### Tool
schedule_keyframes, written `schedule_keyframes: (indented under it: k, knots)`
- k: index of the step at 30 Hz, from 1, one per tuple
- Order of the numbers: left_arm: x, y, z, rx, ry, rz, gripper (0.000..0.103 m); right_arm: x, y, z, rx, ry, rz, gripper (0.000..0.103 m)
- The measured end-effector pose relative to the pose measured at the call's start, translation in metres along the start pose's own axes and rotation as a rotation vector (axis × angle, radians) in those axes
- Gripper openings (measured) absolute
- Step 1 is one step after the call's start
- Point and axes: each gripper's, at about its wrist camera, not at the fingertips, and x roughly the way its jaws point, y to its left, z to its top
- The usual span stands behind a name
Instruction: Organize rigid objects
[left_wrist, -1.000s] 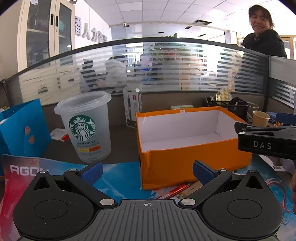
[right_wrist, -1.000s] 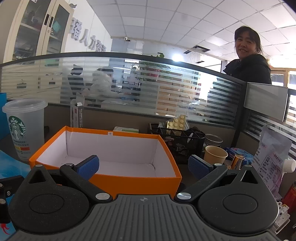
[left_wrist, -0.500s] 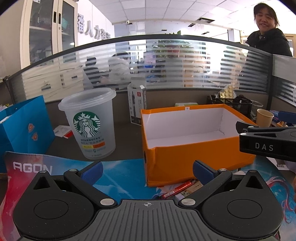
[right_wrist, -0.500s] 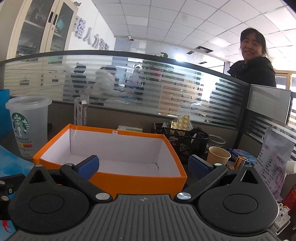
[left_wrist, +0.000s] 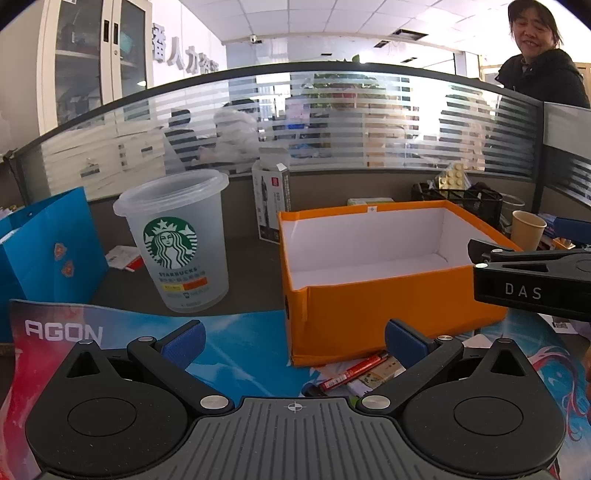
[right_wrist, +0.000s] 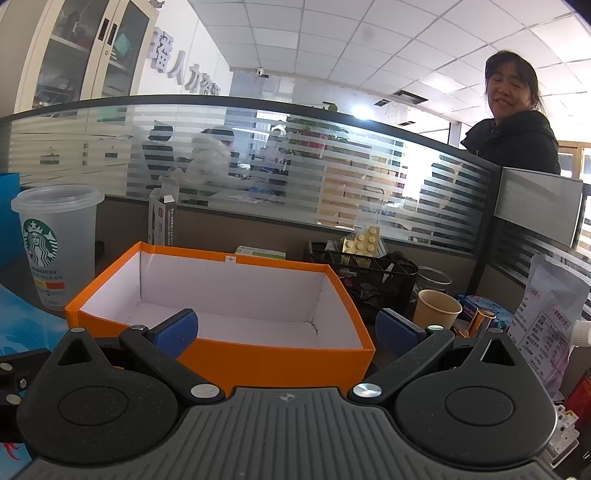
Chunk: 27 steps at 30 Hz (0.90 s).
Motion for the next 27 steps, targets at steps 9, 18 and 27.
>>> schedule_keyframes:
  k: [9,18,27]
  knots:
    - [-0.004,-0.008,-0.001,0.029,-0.016,-0.026,0.103,0.004,-0.003,-0.001,0.012,0.008,0.029,0.103]
    - [-0.021,-0.006,-0.01,0.045,-0.061,-0.067,0.103,-0.034,-0.038,-0.001,0.072,-0.176,0.073,0.103]
    - [-0.02,-0.046,-0.037,0.202,-0.097,-0.164,0.103,-0.046,-0.081,-0.059,0.154,-0.002,0.199,0.103]
